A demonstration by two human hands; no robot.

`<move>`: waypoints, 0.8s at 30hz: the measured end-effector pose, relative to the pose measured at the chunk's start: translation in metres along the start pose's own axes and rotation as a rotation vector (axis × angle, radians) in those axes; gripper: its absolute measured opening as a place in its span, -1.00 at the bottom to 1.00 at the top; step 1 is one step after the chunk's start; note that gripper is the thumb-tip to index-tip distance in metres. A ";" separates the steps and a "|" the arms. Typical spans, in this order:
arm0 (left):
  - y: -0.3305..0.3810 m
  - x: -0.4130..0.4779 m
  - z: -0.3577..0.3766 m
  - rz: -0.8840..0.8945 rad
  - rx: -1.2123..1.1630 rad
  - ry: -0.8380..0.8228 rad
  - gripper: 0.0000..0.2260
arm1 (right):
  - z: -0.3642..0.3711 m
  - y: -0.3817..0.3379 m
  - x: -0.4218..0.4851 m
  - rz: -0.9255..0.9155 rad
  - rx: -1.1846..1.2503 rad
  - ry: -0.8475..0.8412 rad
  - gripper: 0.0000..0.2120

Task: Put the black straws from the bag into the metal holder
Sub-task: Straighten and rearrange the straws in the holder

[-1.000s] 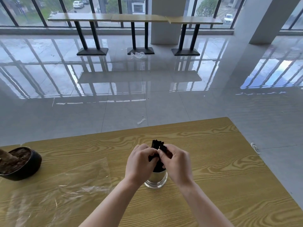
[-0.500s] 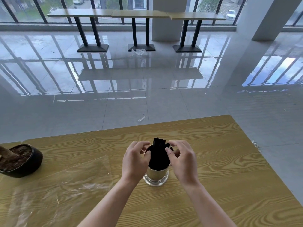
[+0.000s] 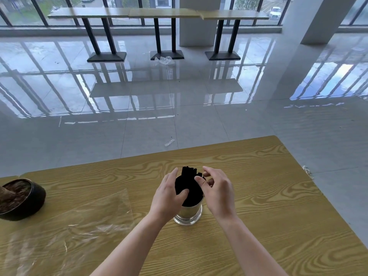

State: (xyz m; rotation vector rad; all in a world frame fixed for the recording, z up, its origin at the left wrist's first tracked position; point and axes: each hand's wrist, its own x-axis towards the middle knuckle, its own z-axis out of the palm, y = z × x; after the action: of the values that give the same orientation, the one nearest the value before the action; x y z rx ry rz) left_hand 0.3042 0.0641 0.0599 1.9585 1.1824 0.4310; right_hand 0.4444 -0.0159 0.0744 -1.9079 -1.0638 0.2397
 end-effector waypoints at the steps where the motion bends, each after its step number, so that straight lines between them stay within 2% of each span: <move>1: -0.001 0.000 0.000 -0.014 -0.012 -0.002 -0.35 | 0.002 -0.002 0.003 0.010 0.007 -0.007 -0.62; 4: -0.003 -0.002 0.000 -0.022 -0.030 -0.003 -0.37 | 0.006 -0.005 0.007 0.000 -0.015 -0.038 -0.62; 6: -0.004 -0.002 0.000 -0.014 -0.034 -0.002 -0.38 | 0.006 -0.006 0.006 -0.067 -0.050 -0.047 -0.61; 9: -0.002 0.001 0.001 -0.003 -0.041 0.011 -0.42 | 0.006 -0.007 0.002 -0.189 -0.101 -0.045 -0.71; 14: 0.001 0.000 0.002 0.018 -0.119 0.102 -0.59 | 0.010 -0.011 0.006 -0.258 -0.141 -0.127 -0.76; 19: 0.006 0.002 -0.002 0.031 -0.164 0.242 -0.77 | 0.005 -0.009 0.008 -0.246 -0.111 -0.177 -0.65; 24: 0.007 0.007 -0.005 0.042 -0.159 0.267 -0.84 | 0.003 -0.009 0.012 -0.249 -0.138 -0.125 -0.71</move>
State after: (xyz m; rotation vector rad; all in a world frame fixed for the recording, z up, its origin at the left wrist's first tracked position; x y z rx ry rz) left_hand 0.3082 0.0704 0.0678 1.8299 1.2315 0.8039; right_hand 0.4447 -0.0031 0.0830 -1.8781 -1.4209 0.1485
